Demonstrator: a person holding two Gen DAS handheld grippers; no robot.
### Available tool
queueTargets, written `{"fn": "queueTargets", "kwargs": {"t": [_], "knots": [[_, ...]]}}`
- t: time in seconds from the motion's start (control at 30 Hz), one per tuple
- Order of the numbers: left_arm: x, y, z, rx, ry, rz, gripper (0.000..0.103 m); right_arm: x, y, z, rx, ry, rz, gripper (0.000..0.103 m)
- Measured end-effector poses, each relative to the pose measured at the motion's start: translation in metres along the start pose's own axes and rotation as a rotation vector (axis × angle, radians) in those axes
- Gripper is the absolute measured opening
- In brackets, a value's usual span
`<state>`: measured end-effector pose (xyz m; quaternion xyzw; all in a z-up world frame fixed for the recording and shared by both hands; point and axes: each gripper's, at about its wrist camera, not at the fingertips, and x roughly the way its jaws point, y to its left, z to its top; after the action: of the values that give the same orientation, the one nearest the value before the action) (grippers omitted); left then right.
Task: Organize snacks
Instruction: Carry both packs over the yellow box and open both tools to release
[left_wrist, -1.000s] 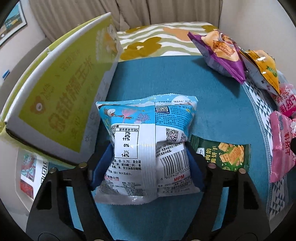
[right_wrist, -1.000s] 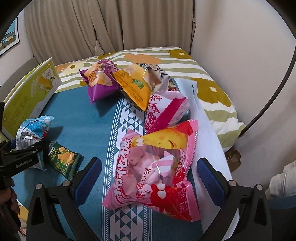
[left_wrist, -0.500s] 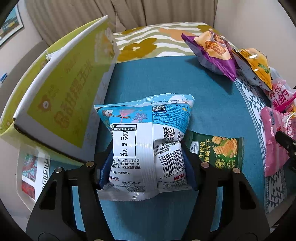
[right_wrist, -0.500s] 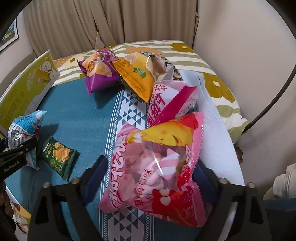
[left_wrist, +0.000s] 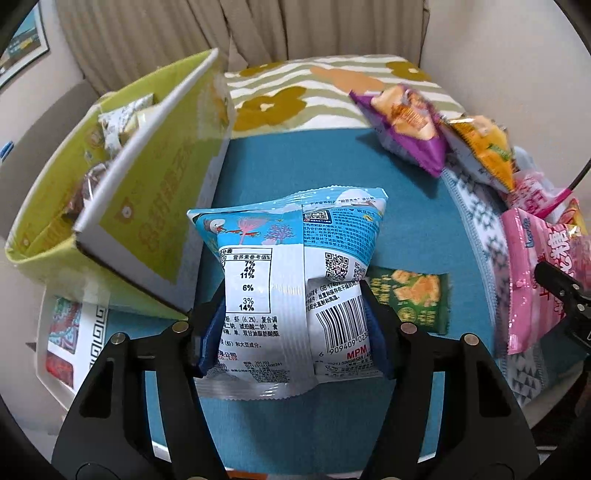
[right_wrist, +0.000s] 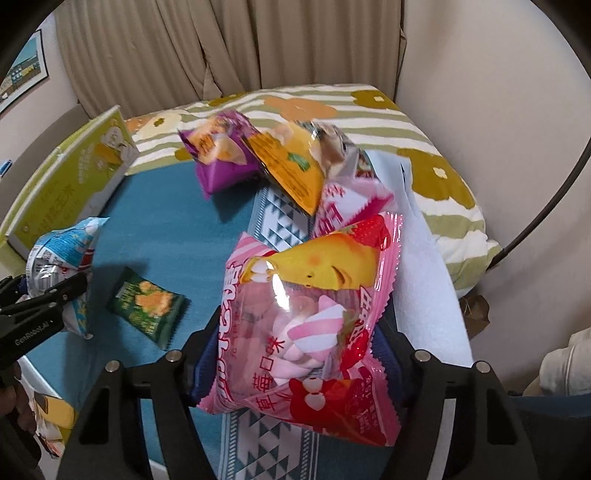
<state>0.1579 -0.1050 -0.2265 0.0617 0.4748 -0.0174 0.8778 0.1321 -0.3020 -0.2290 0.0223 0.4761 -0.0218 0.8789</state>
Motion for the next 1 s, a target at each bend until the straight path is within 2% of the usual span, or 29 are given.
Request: {"fn": "queueTargets", "kwargs": {"t": [0.33, 0.53, 0.63, 0.8, 1.0], "knots": [[-0.067, 0.011, 0.029, -0.025, -0.107, -0.035, 0.06, -0.054, 0.017, 0.031, -0.033, -0.102, 0.062, 0.067], [-0.116, 0.047, 0.065, -0.055, -0.226, -0.002, 0.06, -0.083, 0.049, 0.069, -0.111, -0.156, 0.138, 0.067], [-0.126, 0.071, 0.078, -0.059, -0.259, 0.009, 0.06, -0.092, 0.07, 0.087, -0.153, -0.17, 0.189, 0.067], [-0.125, 0.122, 0.095, -0.071, -0.258, 0.013, 0.06, -0.097, 0.124, 0.117, -0.166, -0.194, 0.279, 0.067], [-0.1, 0.194, 0.108, -0.092, -0.198, 0.038, 0.06, -0.086, 0.196, 0.135, -0.184, -0.178, 0.347, 0.067]]}}
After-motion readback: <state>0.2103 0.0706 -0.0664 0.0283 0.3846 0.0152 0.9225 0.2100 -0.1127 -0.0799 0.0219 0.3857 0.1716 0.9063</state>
